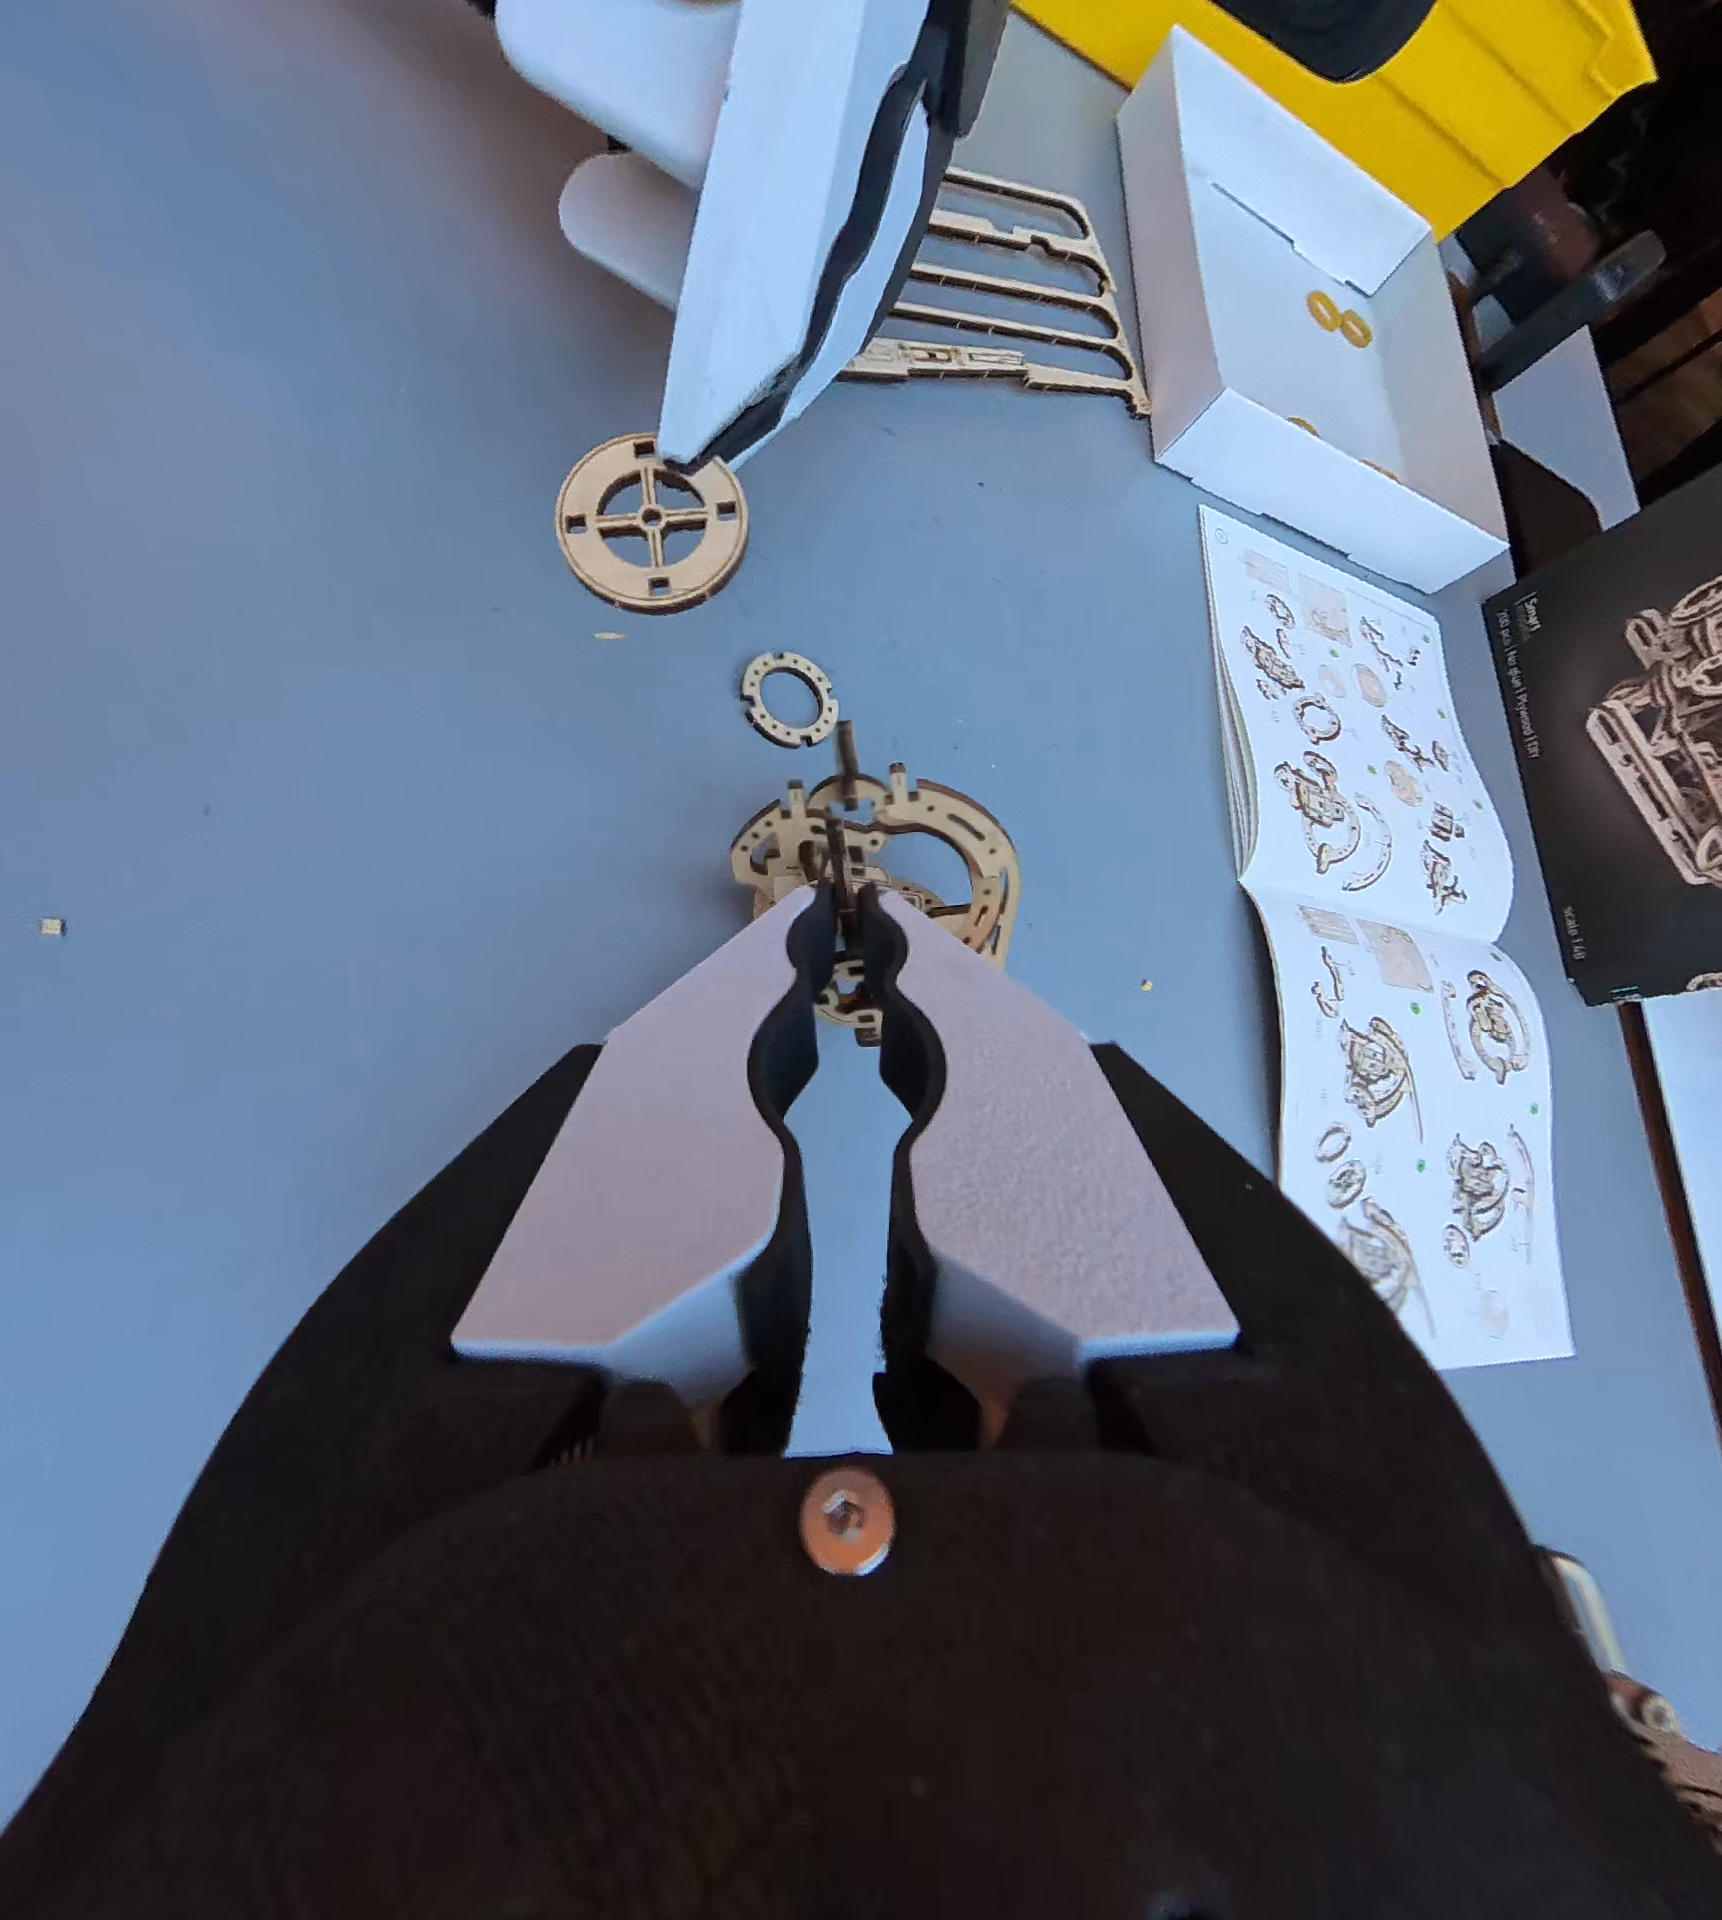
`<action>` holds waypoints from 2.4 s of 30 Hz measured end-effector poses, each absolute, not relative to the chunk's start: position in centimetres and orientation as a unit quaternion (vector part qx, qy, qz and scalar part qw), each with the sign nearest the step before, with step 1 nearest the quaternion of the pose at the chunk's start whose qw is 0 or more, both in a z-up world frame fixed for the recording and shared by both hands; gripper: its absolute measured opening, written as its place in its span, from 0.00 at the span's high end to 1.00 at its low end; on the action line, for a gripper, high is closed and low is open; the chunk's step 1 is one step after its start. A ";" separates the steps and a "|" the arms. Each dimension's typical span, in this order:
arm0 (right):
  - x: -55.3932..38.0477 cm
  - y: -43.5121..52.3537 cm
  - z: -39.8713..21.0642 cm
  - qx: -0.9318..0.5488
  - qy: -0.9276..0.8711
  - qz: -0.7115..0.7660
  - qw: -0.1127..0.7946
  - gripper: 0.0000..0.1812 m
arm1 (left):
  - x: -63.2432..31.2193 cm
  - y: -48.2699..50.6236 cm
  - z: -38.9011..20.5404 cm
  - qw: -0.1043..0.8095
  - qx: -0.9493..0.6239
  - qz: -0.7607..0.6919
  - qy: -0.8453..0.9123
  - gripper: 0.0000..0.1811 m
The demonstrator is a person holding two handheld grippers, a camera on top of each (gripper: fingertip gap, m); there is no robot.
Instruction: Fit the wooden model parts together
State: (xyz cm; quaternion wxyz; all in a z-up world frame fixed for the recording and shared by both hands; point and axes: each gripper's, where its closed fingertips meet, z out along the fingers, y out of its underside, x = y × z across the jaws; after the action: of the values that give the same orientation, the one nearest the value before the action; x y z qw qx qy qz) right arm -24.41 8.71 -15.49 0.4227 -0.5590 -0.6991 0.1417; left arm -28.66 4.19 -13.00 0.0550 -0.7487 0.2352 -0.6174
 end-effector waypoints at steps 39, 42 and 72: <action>-23.4 8.1 -14.1 -0.524 -0.672 0.285 0.439 1.00 | -24.7 7.5 -12.0 0.019 -0.767 -0.561 0.311 1.00; -23.5 8.1 -14.0 -0.524 -0.671 0.283 0.441 1.00 | -24.7 7.3 -11.7 0.019 -0.762 -0.570 0.308 1.00; -23.3 8.1 -14.8 -0.522 -0.669 0.293 0.439 1.00 | -24.6 7.7 -12.9 0.020 -0.752 -0.604 0.262 1.00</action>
State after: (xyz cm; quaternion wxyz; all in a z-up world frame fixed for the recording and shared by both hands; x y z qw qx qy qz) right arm -23.34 8.09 -14.77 0.4392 -0.5223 -0.6695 0.2934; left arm -24.61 7.65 -12.87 0.0200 -0.7522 0.2625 -0.6041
